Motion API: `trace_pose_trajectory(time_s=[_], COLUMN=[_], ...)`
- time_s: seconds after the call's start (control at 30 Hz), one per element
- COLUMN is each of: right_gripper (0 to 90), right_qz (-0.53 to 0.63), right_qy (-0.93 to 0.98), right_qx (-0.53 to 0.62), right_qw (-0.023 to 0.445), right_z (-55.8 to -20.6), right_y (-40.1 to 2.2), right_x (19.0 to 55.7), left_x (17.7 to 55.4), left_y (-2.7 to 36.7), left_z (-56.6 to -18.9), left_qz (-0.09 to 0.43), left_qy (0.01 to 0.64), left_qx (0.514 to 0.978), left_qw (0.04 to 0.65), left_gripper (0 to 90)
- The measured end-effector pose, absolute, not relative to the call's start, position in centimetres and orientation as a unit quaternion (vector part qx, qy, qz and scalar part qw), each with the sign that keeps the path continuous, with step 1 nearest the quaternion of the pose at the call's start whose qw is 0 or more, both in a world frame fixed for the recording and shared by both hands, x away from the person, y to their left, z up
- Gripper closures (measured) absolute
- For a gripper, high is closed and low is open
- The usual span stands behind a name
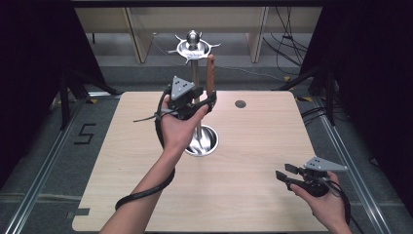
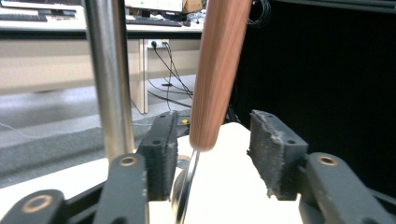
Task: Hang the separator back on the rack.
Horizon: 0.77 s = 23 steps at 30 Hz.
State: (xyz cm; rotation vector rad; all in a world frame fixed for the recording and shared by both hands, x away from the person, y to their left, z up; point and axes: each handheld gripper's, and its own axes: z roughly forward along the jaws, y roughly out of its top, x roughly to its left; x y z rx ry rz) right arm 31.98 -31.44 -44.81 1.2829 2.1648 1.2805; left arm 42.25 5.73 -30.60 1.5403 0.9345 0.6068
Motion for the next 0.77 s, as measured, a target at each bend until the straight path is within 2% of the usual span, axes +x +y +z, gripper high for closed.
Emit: trace_pose_trajectory(time_s=[0.27, 0.47, 0.53, 0.57, 0.67, 0.77], right_gripper=[49.3, 48.7, 48.3, 48.1, 47.6, 46.5], right_qz=[0.444, 0.444, 0.443, 0.441, 0.438, 0.438], right_qy=[0.763, 0.763, 0.761, 0.766, 0.768, 0.771], right_qx=[0.436, 0.437, 0.446, 0.432, 0.432, 0.429], right_qw=[0.172, 0.172, 0.160, 0.178, 0.175, 0.174], right_z=[-44.8, -44.8, -44.9, -45.0, -45.0, -45.1], right_y=[-31.8, -31.8, -31.7, -31.8, -31.8, -31.7], right_x=[32.2, 32.2, 32.1, 32.4, 32.3, 32.3], left_x=[38.7, 35.3, 33.5, 32.9, 31.5, 30.4], left_y=[9.3, 12.9, 14.7, 15.2, 16.1, 17.2], left_z=[-33.2, -37.7, -41.0, -42.1, -44.2, -45.8], left_qz=[0.274, 0.280, 0.272, 0.267, 0.255, 0.220], left_qy=[0.378, 0.378, 0.389, 0.393, 0.402, 0.424], left_qx=[0.680, 0.708, 0.726, 0.733, 0.745, 0.754], left_qw=[0.565, 0.527, 0.498, 0.486, 0.467, 0.451], left_gripper=[43.1, 41.6, 41.4, 41.3, 40.9, 40.9])
